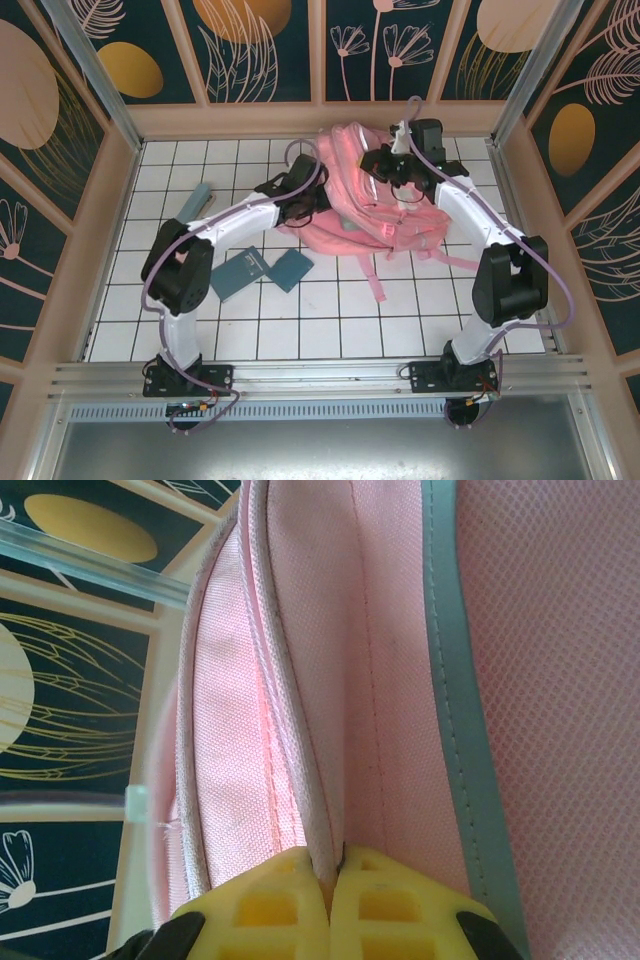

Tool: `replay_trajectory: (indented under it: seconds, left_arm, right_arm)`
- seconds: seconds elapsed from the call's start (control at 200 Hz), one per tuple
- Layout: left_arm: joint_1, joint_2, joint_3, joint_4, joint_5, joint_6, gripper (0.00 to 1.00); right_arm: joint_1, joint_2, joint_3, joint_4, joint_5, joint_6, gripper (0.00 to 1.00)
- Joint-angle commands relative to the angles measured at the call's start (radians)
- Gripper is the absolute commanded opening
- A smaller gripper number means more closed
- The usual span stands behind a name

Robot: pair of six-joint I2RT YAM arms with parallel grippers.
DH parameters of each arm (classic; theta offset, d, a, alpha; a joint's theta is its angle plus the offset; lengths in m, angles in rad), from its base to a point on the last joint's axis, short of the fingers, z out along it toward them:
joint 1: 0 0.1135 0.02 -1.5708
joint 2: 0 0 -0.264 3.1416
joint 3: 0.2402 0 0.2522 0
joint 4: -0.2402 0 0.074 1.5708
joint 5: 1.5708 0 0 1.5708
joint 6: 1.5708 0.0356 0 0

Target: Pack the student bag

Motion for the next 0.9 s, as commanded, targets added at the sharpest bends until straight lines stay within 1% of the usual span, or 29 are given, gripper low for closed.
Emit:
replay_trajectory:
  seconds: [0.0, 0.09, 0.15, 0.23, 0.27, 0.295, 0.355, 0.385, 0.485, 0.56, 0.68, 0.7, 0.8, 0.896]
  left_arm:
    - [0.024, -0.126, -0.081, -0.046, -0.076, 0.020, 0.99]
    - [0.044, -0.180, -0.152, -0.079, -0.109, 0.021, 0.99]
    - [0.060, -0.246, -0.201, -0.098, -0.131, 0.021, 0.99]
    - [0.087, -0.317, -0.270, -0.116, -0.153, 0.021, 0.98]
    - [0.100, -0.354, -0.305, -0.128, -0.167, 0.020, 0.98]
    - [0.109, -0.377, -0.325, -0.135, -0.174, 0.019, 0.98]
    - [0.133, -0.436, -0.378, -0.154, -0.191, 0.013, 0.99]
    - [0.143, -0.465, -0.404, -0.165, -0.202, 0.009, 0.98]
    - [0.166, -0.554, -0.470, -0.205, -0.250, 0.001, 0.99]
    - [0.179, -0.612, -0.550, -0.231, -0.280, 0.001, 0.98]
    - [0.203, -0.698, -0.649, -0.238, -0.294, 0.010, 0.99]
    - [0.207, -0.710, -0.664, -0.235, -0.293, 0.012, 0.98]
    - [0.230, -0.750, -0.728, -0.214, -0.291, 0.016, 0.98]
    - [0.261, -0.750, -0.774, -0.216, -0.286, -0.016, 0.99]
  right_arm:
    - [0.000, -0.021, -0.011, 0.033, 0.026, -0.038, 0.00]
    - [0.015, -0.009, -0.007, 0.021, 0.047, -0.056, 0.00]
    - [0.030, 0.003, 0.003, 0.007, 0.065, -0.070, 0.00]
    - [0.055, 0.021, 0.025, -0.017, 0.091, -0.093, 0.12]
    - [0.071, 0.030, 0.038, -0.030, 0.110, -0.104, 0.23]
    - [0.080, 0.033, 0.043, -0.032, 0.119, -0.108, 0.28]
    - [0.100, 0.038, 0.051, -0.034, 0.134, -0.113, 0.33]
    - [0.111, 0.039, 0.055, -0.033, 0.139, -0.113, 0.34]
    - [0.151, 0.047, 0.071, -0.036, 0.157, -0.119, 0.35]
    - [0.190, 0.055, 0.083, -0.042, 0.173, -0.128, 0.35]
    - [0.262, 0.074, 0.069, -0.009, 0.138, -0.116, 0.33]
    - [0.266, 0.078, 0.066, -0.007, 0.134, -0.114, 0.33]
    - [0.360, 0.112, 0.050, 0.008, 0.128, -0.112, 0.29]
    - [0.431, 0.146, 0.020, 0.046, 0.112, -0.090, 0.21]
